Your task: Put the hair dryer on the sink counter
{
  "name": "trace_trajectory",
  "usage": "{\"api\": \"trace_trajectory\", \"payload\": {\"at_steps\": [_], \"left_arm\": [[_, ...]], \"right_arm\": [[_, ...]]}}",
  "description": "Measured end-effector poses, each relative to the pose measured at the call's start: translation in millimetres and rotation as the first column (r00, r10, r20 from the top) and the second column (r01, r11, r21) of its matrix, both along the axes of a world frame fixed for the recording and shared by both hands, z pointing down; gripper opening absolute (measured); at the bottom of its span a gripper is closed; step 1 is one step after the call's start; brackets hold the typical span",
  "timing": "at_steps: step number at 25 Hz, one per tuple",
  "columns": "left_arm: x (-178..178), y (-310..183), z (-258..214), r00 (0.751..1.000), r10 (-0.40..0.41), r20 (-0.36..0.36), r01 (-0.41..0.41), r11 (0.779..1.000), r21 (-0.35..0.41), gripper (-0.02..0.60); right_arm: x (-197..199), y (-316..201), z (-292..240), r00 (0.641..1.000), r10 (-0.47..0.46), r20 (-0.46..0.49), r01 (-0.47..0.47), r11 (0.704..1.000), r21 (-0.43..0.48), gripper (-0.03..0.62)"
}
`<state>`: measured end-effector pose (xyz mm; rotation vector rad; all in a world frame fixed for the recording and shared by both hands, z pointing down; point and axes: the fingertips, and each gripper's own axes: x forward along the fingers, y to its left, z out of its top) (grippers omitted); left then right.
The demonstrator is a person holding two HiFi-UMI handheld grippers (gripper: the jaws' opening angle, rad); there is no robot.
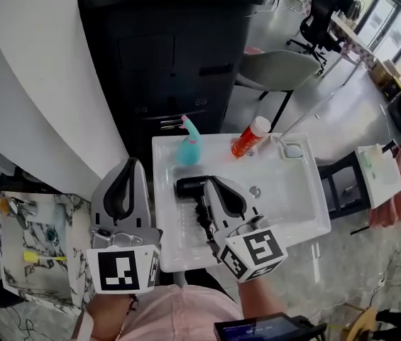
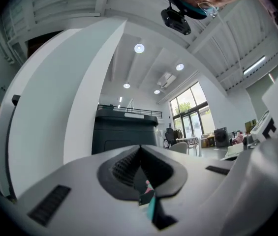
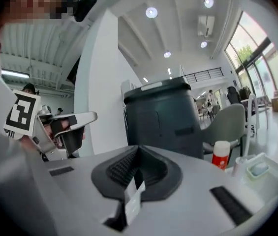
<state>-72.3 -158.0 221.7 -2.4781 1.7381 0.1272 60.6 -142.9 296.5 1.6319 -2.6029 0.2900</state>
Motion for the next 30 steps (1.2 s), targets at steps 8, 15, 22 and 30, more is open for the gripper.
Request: {"api": "trace_trajectory", "payload": {"at_steps": [8,15,22,30], "left_arm": [[10.1,23.0,-25.6,0.999,0.038,0.004,-0.038,0.997,0.06,0.011],[15.9,30.6,-27.2,0.998,0.056,0.002,-0.056,0.996,0.065,0.011],[20.8,31.6,-24.8,0.998,0.064,0.0,-0.064,0.996,0.062,0.011],[25.0,29.6,-23.1,0.997,0.072,0.002,-0.072,0.996,0.059,0.011]], "right_arm": [[10.1,18.8,-38.8,0.992,0.111,-0.068,-0.1,0.984,0.146,0.0],[14.2,25.5,-50.5,0.987,0.139,-0.086,-0.121,0.974,0.19,-0.002],[12.8,26.9,-51.2,0.989,0.127,-0.08,-0.11,0.976,0.188,-0.002],[14.8,24.4,-51.8,0.988,0.13,-0.082,-0.114,0.977,0.181,-0.002]]}}
